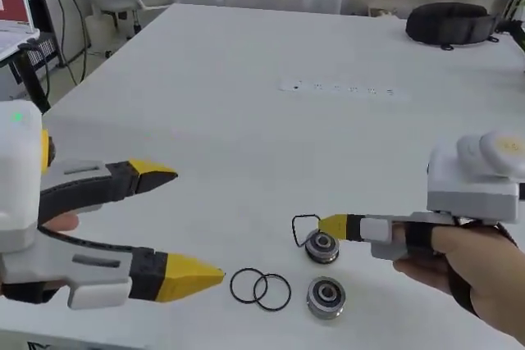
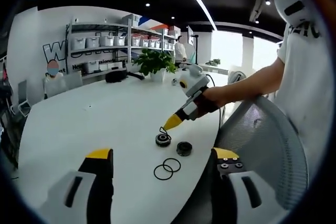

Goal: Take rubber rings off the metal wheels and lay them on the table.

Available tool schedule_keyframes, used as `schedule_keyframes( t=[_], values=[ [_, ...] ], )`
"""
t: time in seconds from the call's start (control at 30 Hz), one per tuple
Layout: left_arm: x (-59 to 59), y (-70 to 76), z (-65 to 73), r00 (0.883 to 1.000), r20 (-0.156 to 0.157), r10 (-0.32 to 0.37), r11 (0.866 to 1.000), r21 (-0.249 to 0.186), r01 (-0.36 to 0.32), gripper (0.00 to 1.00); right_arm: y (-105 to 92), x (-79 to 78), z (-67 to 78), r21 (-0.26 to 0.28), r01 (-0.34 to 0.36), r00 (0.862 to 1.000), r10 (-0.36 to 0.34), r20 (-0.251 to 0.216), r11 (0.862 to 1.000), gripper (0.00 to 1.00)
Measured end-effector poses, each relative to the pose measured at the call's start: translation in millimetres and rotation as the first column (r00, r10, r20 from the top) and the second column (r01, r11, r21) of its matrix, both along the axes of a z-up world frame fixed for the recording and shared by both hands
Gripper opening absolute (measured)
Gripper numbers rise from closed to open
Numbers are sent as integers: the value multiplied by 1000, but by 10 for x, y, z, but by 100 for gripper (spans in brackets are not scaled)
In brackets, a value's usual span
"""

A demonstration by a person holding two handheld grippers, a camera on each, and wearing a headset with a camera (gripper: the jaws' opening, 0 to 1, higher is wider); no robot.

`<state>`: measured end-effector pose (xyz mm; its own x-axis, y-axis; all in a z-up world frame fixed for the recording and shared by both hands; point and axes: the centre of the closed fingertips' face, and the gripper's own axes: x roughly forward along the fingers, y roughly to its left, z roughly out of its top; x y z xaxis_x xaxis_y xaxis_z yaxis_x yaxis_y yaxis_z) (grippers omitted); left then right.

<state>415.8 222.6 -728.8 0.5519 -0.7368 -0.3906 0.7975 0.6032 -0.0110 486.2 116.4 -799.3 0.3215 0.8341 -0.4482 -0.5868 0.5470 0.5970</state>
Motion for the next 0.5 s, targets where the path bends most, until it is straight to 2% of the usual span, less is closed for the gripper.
schedule_keyframes(
  t=[0.2,0.33,0.43,0.5],
  values=[
    [-89,-69,-153,999,-43,4,1000,-20,-4,75,23,-23,6,4,-14,1000,14,0,1000,0],
    [-109,-65,-224,998,-64,13,1000,-10,-13,74,32,-38,-6,-1,-24,1000,24,0,1000,0],
    [-76,-31,-221,998,-57,34,999,-7,-34,74,49,-57,-17,-9,-35,999,35,2,999,0],
    [-91,-31,-245,997,-71,34,999,-12,-35,75,54,-68,-34,-18,-46,999,46,5,999,0]
  ],
)
